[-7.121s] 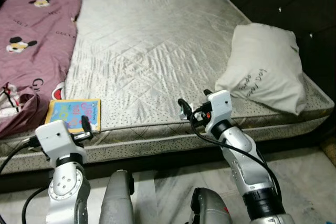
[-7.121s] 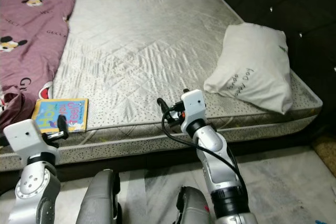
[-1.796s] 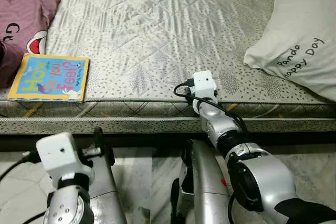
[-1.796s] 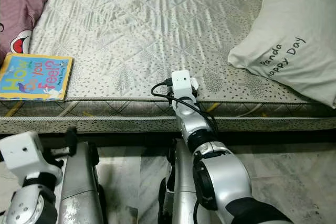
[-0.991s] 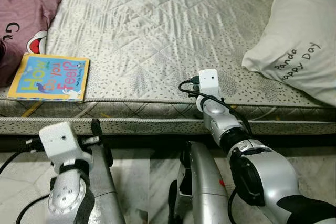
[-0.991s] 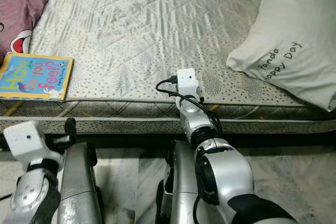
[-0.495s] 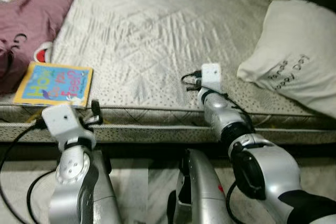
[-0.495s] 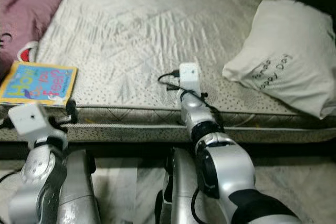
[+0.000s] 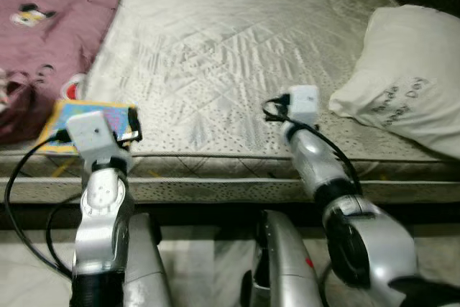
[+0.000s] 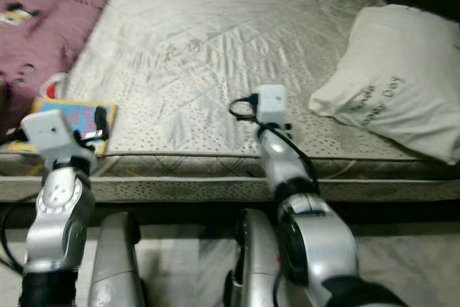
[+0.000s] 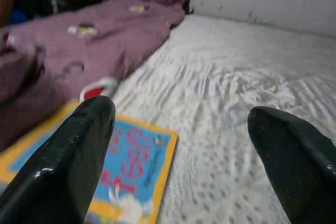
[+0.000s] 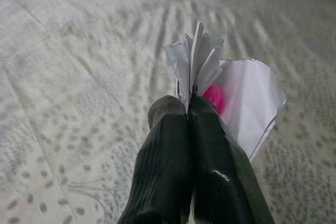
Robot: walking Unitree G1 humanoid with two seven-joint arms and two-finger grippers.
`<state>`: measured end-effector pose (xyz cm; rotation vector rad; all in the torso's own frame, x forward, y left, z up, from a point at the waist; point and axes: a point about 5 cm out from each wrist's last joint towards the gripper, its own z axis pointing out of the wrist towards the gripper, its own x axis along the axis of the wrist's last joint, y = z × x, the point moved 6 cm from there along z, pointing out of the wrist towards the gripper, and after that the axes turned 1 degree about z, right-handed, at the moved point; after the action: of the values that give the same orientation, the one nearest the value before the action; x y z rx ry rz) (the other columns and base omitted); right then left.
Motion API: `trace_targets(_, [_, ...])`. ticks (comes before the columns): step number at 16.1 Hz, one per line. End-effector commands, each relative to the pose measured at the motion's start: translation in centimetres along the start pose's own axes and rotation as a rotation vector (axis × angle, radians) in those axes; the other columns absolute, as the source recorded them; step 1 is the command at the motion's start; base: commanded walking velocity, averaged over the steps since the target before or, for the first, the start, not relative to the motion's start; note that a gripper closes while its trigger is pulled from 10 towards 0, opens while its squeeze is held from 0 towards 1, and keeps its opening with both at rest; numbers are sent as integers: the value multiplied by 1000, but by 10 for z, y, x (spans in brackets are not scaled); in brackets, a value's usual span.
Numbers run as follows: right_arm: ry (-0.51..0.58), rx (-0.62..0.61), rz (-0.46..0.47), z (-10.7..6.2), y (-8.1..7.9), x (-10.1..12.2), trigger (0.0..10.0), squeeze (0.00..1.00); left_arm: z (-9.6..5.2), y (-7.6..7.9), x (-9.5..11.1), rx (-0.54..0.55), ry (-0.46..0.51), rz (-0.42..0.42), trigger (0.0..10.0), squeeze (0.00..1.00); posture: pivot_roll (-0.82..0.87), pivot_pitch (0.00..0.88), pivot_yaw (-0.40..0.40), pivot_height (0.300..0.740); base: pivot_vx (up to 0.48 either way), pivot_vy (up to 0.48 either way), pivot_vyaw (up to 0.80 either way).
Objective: Clean up the room
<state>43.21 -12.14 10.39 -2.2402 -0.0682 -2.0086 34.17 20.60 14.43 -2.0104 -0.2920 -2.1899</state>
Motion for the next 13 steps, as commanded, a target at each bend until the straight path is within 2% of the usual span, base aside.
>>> trace_targets(1, [113, 20, 28, -4, 5, 23, 0, 0, 4, -3, 3, 3, 25, 17, 10000, 0, 24, 0, -40, 512, 0, 0, 0])
trace_targets(2, [172, 32, 16, -10, 6, 32, 5725, 0, 6, -5, 5, 3, 38, 17, 10000, 0, 17, 0, -37, 512, 0, 0, 0])
trace_targets(3, [242, 51, -8, -19, 4, 43, 10000, 0, 7, -7, 6, 0, 53, 14, 10000, 0, 10, 0, -35, 512, 0, 0, 0])
trace_targets(5, [262, 79, -23, -25, 0, 45, 10000, 0, 7, -8, 4, 4, 55, 19, 10000, 0, 7, 0, -34, 512, 0, 0, 0])
trace_targets(6, [326, 112, -39, -33, -11, 55, 10000, 0, 1, -12, -5, 21, 35, 16, 10000, 0, 1, 0, -21, 517, 0, 0, 0])
trace_targets(10, [314, 95, 1, -34, -11, 54, 10000, 0, -4, -14, -11, 21, 27, 22, 10000, 0, 17, 0, -41, 557, 0, 0, 0])
trace_targets(13, [299, 105, 12, -39, -14, 52, 10000, 0, -4, -26, -12, 60, 31, 19, 10000, 0, 17, 0, -42, 591, 0, 0, 0])
